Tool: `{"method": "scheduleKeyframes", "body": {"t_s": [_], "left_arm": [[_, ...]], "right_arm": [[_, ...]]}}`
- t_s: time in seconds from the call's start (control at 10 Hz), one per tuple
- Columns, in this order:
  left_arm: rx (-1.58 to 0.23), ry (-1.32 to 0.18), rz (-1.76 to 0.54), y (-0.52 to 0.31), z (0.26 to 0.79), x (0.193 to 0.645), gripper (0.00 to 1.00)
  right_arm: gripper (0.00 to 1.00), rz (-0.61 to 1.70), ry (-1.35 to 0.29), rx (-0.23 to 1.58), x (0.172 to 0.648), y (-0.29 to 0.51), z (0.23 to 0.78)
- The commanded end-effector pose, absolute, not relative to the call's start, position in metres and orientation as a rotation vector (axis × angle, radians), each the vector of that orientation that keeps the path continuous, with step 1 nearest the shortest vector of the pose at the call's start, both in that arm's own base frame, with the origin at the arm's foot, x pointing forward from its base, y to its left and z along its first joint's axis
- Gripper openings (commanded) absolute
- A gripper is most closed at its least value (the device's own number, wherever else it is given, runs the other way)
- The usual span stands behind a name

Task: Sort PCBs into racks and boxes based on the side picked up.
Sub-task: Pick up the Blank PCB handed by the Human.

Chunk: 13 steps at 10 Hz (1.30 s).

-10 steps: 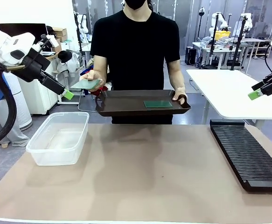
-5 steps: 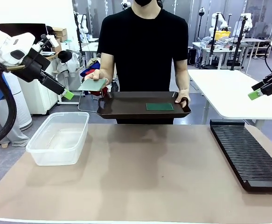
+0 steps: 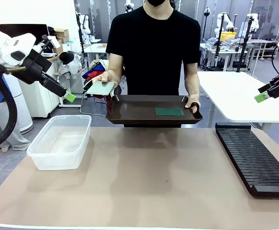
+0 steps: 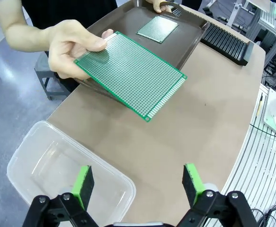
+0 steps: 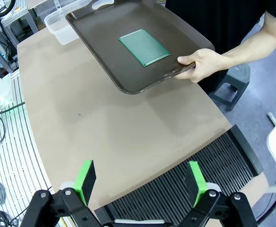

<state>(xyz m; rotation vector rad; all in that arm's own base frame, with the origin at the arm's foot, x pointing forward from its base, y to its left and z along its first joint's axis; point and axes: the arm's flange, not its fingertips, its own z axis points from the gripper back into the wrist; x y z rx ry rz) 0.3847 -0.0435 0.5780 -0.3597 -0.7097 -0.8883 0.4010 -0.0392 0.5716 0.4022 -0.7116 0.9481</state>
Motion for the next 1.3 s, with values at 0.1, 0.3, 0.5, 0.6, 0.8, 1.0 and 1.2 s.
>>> {"method": "scheduleKeyframes", "body": {"t_s": [0.1, 0.3, 0.5, 0.6, 0.8, 1.0, 1.2], "left_arm": [[-0.571, -0.643, -0.638, -0.028, 0.594, 0.416, 1.00], [-0.803, -0.512, -0.511, -0.006, 0.593, 0.454, 1.00], [-1.003, -0.426, -0.370, -0.005, 0.576, 0.477, 1.00], [-1.047, -0.380, -0.328, -0.003, 0.568, 0.486, 1.00], [-0.756, -0.460, -0.463, -0.016, 0.563, 0.476, 1.00], [-1.037, -0.388, -0.370, -0.002, 0.556, 0.485, 1.00], [-1.052, -0.276, -0.292, -0.007, 0.541, 0.507, 1.00]], "right_arm": [[1.00, 0.950, -0.715, 0.421, 0.403, -0.039, 0.571], [1.00, 0.950, -0.715, 0.421, 0.403, -0.039, 0.571], [1.00, 0.950, -0.715, 0.421, 0.403, -0.039, 0.571], [1.00, 0.950, -0.715, 0.421, 0.403, -0.039, 0.571], [1.00, 0.950, -0.715, 0.421, 0.403, -0.039, 0.571], [1.00, 0.950, -0.715, 0.421, 0.403, -0.039, 0.571], [1.00, 0.950, -0.715, 0.421, 0.403, -0.039, 0.571]]}}
